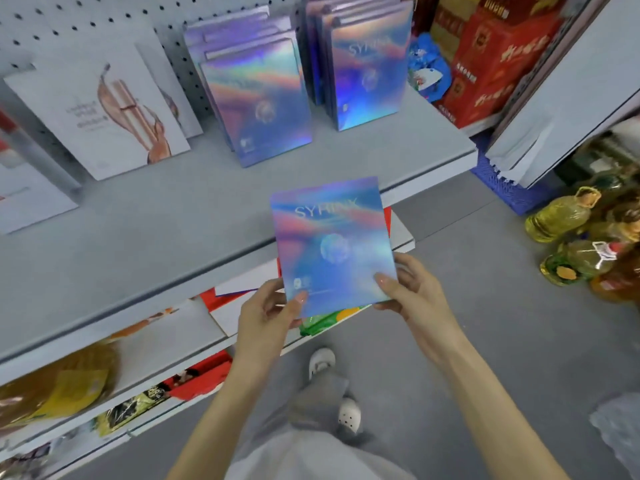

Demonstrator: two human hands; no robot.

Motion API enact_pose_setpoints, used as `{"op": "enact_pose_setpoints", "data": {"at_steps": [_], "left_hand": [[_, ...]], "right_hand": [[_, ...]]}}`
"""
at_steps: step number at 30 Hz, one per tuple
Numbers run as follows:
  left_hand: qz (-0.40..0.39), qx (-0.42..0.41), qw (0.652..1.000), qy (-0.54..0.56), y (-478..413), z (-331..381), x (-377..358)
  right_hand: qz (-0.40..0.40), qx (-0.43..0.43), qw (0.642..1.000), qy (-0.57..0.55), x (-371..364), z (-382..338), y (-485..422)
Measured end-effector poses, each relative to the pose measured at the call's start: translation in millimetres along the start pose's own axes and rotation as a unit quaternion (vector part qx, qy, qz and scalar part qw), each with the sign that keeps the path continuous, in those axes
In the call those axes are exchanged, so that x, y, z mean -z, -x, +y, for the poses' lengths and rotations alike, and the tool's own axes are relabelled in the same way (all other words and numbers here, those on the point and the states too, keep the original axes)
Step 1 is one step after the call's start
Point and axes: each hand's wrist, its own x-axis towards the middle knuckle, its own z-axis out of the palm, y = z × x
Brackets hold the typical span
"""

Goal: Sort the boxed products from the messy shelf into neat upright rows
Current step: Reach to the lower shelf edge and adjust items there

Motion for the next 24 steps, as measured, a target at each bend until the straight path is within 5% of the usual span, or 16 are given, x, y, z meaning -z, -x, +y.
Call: {"op": "enact_pose_setpoints", "data": {"at_steps": [11, 16, 24], "left_hand": [[0.045, -0.055, 0.997, -0.014, -117.4, 40.0, -22.0], [0.129, -0.070, 0.981, -0.129, -166.0, 55.1, -18.8], [0.263, -0.081, 0.949, -0.154, -211.6, 60.4, -26.5]], "right_hand": [[-0.011, 0.066, 0.993, 0.095, -10.7, -60.0, -135.5], [-0.043, 0.102, 0.977, 0.181, -32.7, -68.2, -200.6], [-0.107, 0.162, 0.936, 0.293, -60.2, -62.8, -281.3]]}}
